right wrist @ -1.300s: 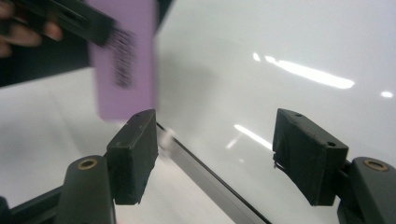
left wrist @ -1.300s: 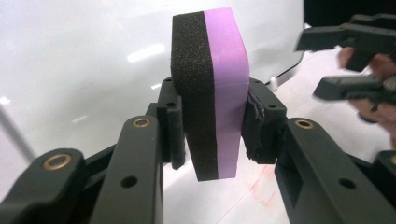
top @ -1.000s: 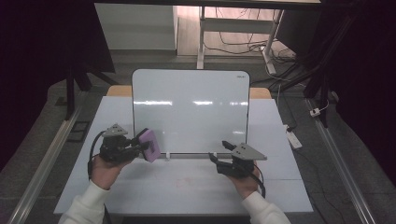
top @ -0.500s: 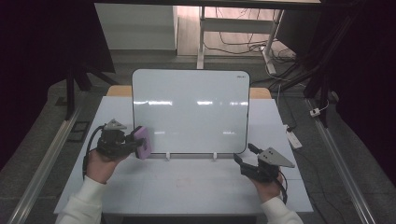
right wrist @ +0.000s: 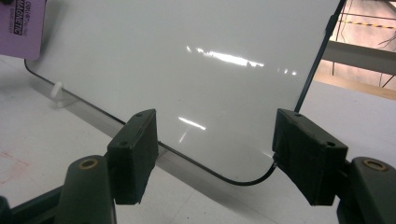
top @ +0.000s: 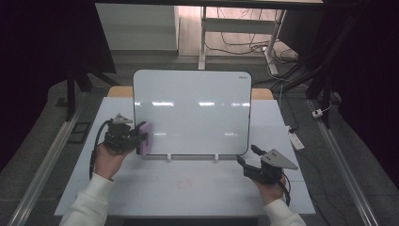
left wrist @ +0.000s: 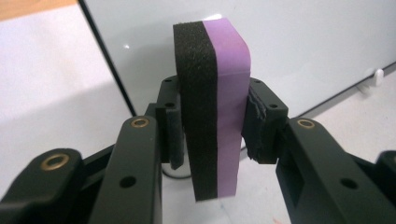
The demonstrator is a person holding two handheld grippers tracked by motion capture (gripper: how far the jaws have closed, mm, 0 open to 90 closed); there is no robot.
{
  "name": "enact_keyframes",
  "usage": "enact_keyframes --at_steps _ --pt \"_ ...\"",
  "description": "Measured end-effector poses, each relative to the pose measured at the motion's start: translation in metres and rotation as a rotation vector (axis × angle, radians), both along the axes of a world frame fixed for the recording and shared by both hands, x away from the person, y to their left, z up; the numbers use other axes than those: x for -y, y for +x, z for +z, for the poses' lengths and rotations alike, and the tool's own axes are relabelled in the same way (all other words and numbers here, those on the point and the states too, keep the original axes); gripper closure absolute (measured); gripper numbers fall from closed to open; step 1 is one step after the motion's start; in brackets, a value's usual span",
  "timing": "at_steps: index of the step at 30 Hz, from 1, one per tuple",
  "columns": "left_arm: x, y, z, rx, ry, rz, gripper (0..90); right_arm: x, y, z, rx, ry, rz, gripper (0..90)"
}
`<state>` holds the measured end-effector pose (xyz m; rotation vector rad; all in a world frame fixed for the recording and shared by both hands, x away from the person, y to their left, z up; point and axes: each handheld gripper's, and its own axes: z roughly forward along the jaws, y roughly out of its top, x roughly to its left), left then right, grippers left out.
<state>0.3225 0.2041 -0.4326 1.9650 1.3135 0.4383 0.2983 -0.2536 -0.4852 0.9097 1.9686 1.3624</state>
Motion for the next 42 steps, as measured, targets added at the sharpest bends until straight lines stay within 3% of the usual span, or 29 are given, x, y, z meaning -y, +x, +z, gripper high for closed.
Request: enact_keyframes --at_steps 8,16,24,33,38,42 --pt "0.011 0.001 -0.008 0.064 0.024 0.018 61.9 0.000 0.000 -0.001 -0.001 -0.008 -0.003 30.5" --pt "0.015 0.002 -0.015 0.091 0.032 0.022 59.5 0.002 0.001 -0.001 -0.001 -0.005 -0.008 30.5" --pt "0.015 0.001 -0.015 0.115 0.026 0.010 48.0 0.002 0.001 -0.001 -0.001 -0.007 -0.009 30.5" --pt "0.011 -0.007 -0.010 0.158 -0.009 -0.002 38.9 0.003 0.001 -0.001 0.004 -0.005 -0.014 30.5" --pt "0.002 -0.020 -0.008 0.169 -0.040 -0.052 34.9 0.006 0.002 -0.001 0.000 -0.006 -0.016 30.6" --pt "-0.011 -0.035 -0.012 0.168 -0.094 -0.093 30.9 0.012 0.005 -0.003 -0.014 -0.014 -0.013 30.8"
